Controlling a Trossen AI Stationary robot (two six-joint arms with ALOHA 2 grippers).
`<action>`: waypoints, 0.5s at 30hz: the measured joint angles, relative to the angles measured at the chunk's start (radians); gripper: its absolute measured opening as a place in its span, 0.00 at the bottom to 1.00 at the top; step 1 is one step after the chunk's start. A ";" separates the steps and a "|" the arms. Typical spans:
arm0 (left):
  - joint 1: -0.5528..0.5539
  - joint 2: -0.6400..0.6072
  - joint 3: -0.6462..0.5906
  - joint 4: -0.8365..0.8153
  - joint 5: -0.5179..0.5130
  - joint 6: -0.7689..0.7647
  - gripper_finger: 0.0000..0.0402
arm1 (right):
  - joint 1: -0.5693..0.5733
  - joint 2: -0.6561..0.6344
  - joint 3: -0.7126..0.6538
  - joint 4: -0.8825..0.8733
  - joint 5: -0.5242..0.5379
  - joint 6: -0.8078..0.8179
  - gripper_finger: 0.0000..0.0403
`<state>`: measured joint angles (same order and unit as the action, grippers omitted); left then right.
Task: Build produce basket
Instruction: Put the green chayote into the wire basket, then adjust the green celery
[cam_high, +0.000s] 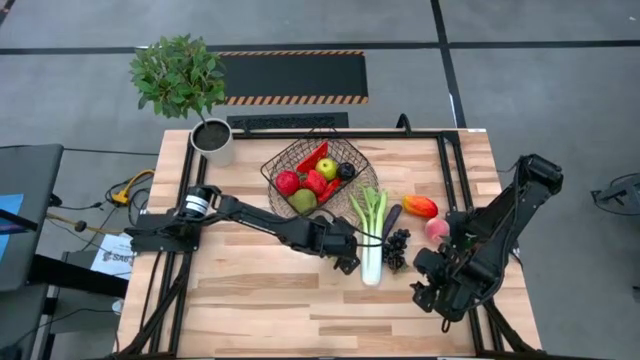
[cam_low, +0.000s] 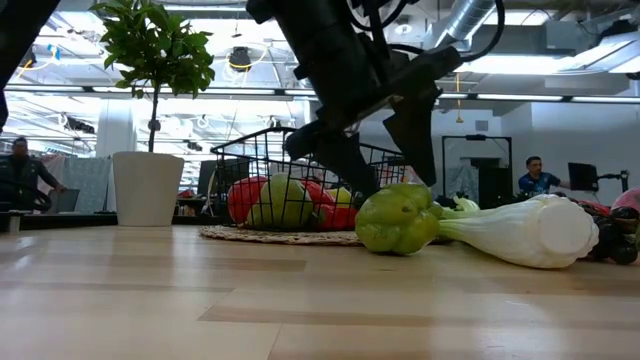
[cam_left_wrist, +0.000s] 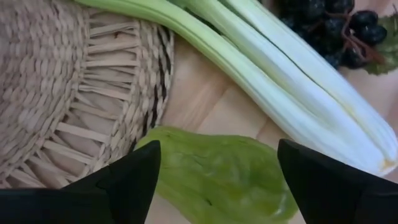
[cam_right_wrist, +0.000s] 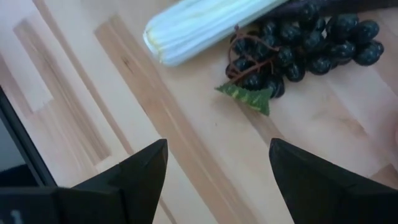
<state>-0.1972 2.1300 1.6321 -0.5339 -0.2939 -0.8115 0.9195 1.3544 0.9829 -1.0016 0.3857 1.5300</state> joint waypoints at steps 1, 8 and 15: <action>-0.001 0.000 0.000 0.000 0.002 -0.012 0.75 | 0.000 0.000 0.000 0.004 0.008 0.006 0.76; -0.008 0.016 0.000 -0.018 0.032 -0.075 0.59 | 0.000 0.000 0.000 0.024 0.014 0.017 0.76; -0.012 0.021 0.012 -0.035 0.051 -0.092 0.35 | 0.000 0.000 0.000 0.022 0.027 0.017 0.76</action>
<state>-0.2091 2.1506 1.6438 -0.5684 -0.2432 -0.9039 0.9195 1.3544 0.9829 -0.9791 0.4127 1.5467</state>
